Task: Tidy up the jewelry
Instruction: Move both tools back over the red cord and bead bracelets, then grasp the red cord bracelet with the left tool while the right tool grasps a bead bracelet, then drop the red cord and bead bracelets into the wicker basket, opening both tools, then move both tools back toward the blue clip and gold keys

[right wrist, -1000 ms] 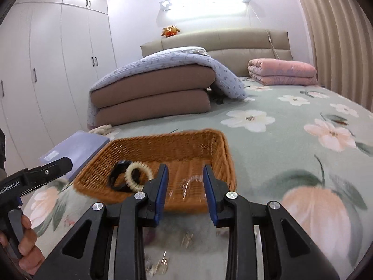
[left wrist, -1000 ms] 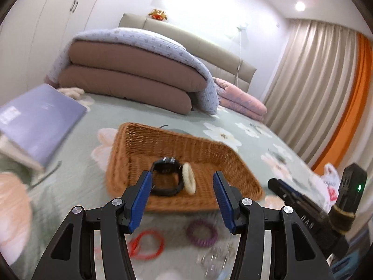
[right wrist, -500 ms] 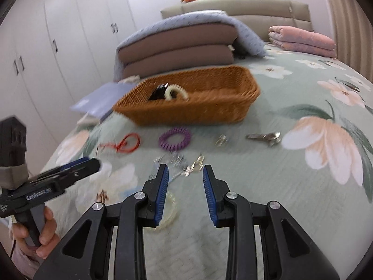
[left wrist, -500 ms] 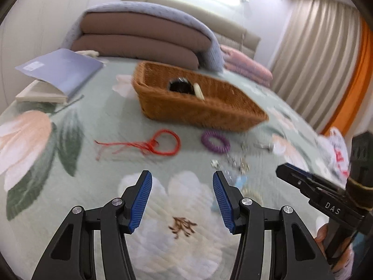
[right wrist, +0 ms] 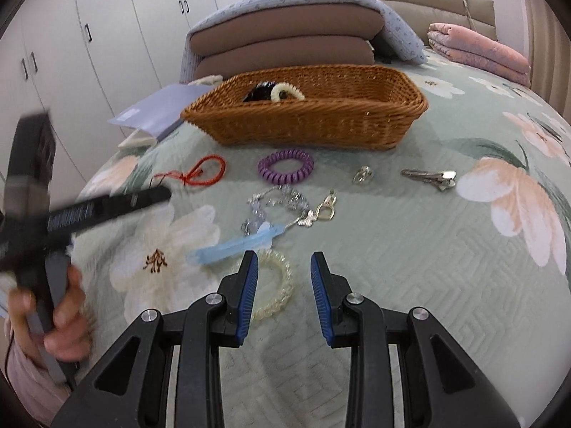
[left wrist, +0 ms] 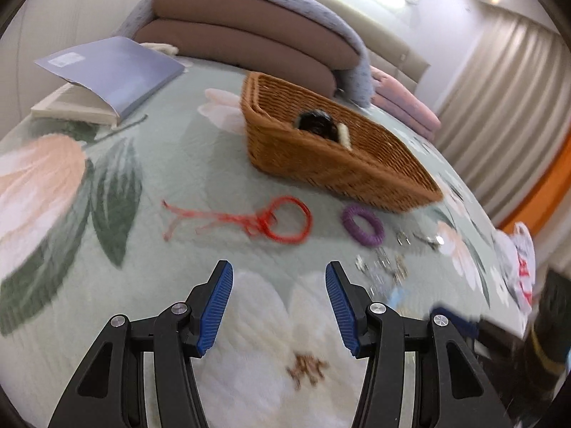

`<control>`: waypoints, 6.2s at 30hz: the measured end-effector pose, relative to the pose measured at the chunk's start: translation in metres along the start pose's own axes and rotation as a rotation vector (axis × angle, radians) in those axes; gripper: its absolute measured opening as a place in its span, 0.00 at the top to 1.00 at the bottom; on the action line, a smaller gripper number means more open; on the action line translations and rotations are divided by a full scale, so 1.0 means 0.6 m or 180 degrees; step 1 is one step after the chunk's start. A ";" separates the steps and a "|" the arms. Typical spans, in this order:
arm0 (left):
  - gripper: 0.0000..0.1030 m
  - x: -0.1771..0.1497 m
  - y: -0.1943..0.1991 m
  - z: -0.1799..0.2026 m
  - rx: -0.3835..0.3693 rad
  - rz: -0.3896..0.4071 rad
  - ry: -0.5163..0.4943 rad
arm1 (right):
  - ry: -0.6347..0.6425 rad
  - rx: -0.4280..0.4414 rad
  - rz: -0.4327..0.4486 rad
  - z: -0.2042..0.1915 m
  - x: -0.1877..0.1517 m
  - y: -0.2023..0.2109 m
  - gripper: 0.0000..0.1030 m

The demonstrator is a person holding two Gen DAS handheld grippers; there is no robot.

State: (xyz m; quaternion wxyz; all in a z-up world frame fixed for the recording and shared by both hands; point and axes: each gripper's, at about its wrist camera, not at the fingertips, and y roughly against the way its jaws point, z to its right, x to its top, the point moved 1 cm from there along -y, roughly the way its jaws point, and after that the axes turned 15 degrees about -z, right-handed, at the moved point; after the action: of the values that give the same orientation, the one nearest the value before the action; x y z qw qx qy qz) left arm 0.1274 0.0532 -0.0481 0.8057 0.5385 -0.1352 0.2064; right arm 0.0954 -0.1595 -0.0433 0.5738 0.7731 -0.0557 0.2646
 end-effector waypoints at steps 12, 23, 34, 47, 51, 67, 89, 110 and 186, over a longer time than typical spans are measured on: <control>0.46 0.066 -0.057 -0.002 0.0128 -0.0201 -0.0013 | 0.0083 -0.0054 -0.0134 -0.009 -0.002 -0.024 0.68; 0.47 0.069 -0.080 0.020 0.0430 -0.0242 -0.0231 | 0.0178 -0.0269 -0.0141 -0.026 -0.001 -0.033 0.76; 0.93 0.055 -0.078 0.036 0.0618 -0.0164 -0.0383 | 0.0182 -0.0266 -0.0108 -0.025 0.000 -0.030 0.88; 0.94 0.014 -0.026 0.057 0.0372 0.0192 -0.0560 | 0.0057 -0.0097 0.0130 -0.008 0.000 -0.003 0.88; 0.94 0.008 -0.018 0.065 0.0367 0.0251 -0.0625 | -0.0020 -0.0034 0.0222 0.001 0.000 0.008 0.88; 0.94 0.046 0.032 0.059 -0.0014 0.0278 -0.0410 | -0.0306 -0.0027 0.0487 0.032 0.059 0.073 0.88; 0.94 0.212 -0.077 0.071 0.0374 0.0540 -0.0238 | -0.0635 -0.0035 0.0635 0.142 0.284 -0.038 0.88; 0.32 0.193 -0.045 0.074 0.0296 0.0804 -0.0200 | -0.0582 -0.0076 0.0729 0.146 0.276 -0.036 0.59; 0.54 -0.076 -0.057 0.154 0.0176 -0.0461 -0.1411 | -0.0258 -0.0585 -0.0159 0.172 0.135 -0.062 0.60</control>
State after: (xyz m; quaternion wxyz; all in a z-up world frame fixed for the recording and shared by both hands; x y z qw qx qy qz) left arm 0.1042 -0.0523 -0.0605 0.7540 0.6009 -0.2640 0.0284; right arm 0.2145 -0.2238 -0.0580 0.6460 0.7284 -0.0836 0.2125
